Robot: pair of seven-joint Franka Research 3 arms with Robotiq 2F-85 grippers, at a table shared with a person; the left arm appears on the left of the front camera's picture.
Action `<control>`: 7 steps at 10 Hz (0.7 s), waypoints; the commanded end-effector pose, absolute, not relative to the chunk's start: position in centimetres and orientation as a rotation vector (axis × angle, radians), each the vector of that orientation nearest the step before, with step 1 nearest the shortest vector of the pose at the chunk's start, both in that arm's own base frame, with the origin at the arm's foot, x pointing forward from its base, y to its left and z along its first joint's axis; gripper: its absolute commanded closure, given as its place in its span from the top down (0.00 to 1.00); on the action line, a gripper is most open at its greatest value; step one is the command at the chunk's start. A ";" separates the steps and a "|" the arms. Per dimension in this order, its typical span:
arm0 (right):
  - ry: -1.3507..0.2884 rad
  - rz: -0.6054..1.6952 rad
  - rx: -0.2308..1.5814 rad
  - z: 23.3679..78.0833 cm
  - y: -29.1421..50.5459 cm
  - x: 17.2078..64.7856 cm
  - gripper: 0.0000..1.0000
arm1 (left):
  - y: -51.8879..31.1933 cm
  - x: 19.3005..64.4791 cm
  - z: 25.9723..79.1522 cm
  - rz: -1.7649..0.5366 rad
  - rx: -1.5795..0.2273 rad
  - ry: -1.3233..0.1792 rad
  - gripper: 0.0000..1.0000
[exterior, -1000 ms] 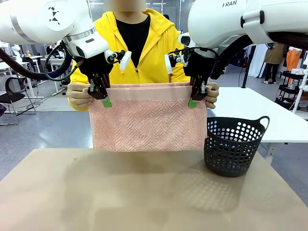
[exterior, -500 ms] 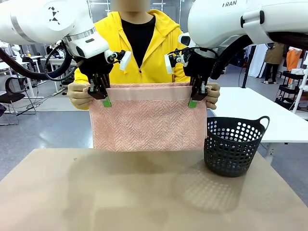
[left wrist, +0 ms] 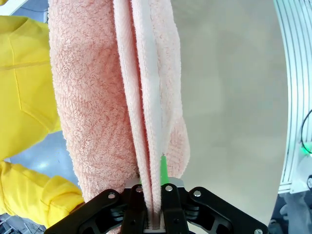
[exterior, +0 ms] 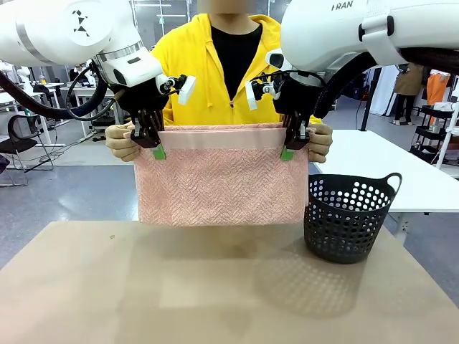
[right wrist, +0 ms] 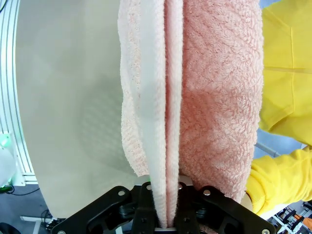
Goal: Fold the towel.
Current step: Release the end of the 100 cm Hotel Towel you were holding.
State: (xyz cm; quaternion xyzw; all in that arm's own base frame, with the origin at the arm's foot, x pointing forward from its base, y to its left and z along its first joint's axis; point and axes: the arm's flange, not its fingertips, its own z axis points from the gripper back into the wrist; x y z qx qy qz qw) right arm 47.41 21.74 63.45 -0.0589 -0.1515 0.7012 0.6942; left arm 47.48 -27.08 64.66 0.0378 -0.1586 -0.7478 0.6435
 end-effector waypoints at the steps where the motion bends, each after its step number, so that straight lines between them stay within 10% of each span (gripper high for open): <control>1: -0.349 1.547 -0.139 63.6 21.4 47.3 0.36 | -26.9 47.4 64.8 -1.661 0.119 -0.359 0.35; 5: -0.382 1.530 -0.039 66.4 21.0 45.4 1.00 | -27.1 45.6 67.5 -1.657 0.088 -0.393 0.97; 7: -0.429 1.449 -0.044 70.0 19.8 43.8 1.00 | -26.2 43.6 71.0 -1.556 0.060 -0.417 1.00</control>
